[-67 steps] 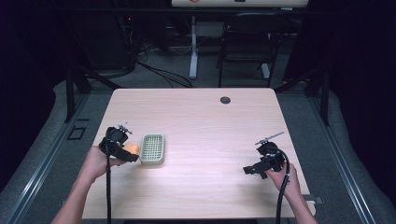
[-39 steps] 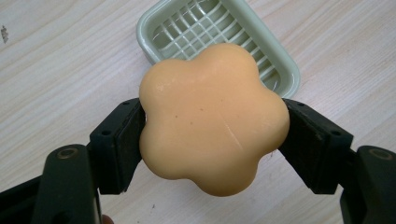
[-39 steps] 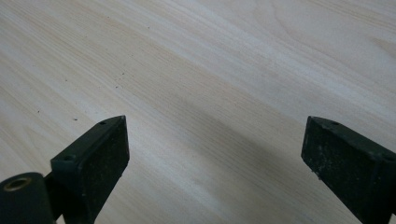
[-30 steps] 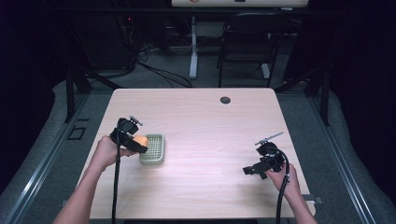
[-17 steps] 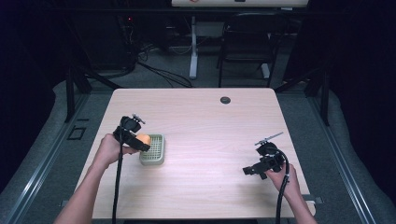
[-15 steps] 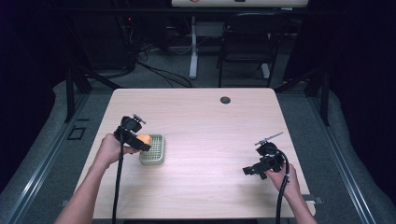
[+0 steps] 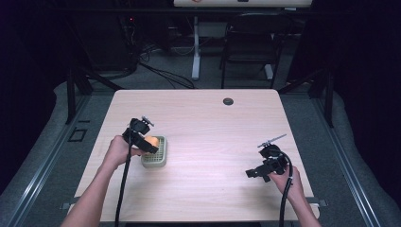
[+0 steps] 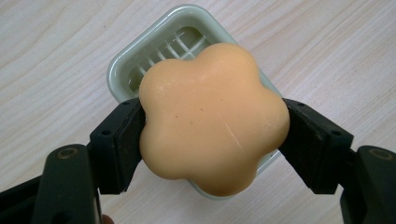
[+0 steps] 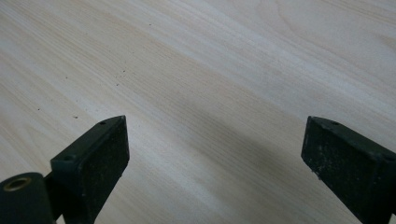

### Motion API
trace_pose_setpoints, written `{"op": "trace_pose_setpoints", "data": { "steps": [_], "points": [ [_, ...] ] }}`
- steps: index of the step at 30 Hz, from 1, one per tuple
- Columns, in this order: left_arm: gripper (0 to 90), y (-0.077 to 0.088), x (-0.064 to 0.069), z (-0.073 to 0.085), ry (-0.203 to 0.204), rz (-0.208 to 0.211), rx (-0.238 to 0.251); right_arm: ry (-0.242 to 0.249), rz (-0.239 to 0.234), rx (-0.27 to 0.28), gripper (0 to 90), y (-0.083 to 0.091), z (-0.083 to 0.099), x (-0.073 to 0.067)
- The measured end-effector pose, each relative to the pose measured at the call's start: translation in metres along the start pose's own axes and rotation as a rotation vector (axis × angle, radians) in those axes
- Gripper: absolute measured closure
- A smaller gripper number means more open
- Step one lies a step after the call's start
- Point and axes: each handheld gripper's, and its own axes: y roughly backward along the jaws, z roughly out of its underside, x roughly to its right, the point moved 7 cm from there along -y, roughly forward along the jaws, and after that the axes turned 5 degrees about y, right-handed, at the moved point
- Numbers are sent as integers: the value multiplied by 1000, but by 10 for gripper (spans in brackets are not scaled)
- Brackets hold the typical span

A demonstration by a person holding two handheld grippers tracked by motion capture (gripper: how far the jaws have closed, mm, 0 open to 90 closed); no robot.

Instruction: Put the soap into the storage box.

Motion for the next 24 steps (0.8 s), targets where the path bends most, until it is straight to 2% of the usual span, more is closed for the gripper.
{"op": "trace_pose_setpoints", "data": {
  "steps": [11, 24],
  "points": [
    [267, -13, 2, -4, -6, 9, -14, 1, 0, -3, 72, 0, 0, 0],
    [267, -26, 0, -6, -3, -3, -43, -14, 3, 15, 72, -2, 0, -1]
  ]
}}
